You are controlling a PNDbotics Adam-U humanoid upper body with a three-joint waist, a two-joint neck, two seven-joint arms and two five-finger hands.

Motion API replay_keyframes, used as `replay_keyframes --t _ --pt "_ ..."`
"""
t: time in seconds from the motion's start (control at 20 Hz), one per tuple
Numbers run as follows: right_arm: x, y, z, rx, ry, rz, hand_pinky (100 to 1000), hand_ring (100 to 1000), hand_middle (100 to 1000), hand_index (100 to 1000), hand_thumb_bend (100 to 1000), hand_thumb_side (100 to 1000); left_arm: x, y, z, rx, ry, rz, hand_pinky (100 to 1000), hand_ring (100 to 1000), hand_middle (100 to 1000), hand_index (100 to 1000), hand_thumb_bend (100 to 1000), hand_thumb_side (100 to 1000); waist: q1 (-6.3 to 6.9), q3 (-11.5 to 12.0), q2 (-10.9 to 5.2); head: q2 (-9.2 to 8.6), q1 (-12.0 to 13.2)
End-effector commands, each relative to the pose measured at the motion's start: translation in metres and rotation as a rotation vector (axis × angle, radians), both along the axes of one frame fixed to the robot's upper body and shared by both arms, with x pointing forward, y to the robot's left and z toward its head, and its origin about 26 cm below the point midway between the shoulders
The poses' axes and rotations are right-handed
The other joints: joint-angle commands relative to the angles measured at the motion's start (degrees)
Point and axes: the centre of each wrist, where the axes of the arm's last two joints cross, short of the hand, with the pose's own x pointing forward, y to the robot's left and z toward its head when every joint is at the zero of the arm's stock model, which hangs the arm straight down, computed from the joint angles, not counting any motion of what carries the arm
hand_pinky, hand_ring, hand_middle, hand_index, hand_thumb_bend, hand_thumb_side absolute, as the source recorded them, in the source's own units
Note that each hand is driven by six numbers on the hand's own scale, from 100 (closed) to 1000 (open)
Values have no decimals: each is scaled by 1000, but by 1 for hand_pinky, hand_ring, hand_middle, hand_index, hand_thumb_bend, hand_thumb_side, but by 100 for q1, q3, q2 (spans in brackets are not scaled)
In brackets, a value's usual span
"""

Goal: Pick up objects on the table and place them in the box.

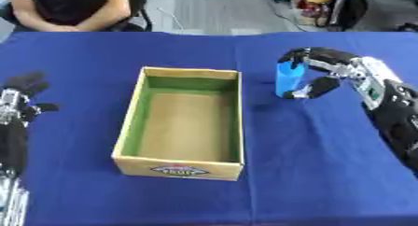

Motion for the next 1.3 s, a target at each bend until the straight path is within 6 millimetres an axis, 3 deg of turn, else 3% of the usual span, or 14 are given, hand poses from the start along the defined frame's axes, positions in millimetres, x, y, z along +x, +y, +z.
replay_keyframes --t 0.05,0.5,1.3 --pt "4 -5 18 -13 -47 -4 806 753 873 940 557 625 2 1 9 19 -27 -7 623 848 857 819 435 1000 14 7 -41 -21 -27" --pt "4 -8 29 -47 -84 -3 804 762 884 947 564 628 2 1 9 20 -25 -8 623 849 857 818 439 1000 6 9 -52 -21 -17" --pt "-2 -32 55 -41 -139 -39 804 761 881 948 563 626 1 2 7 24 -20 -6 623 851 858 817 443 1000 -13 -6 -41 -21 45"
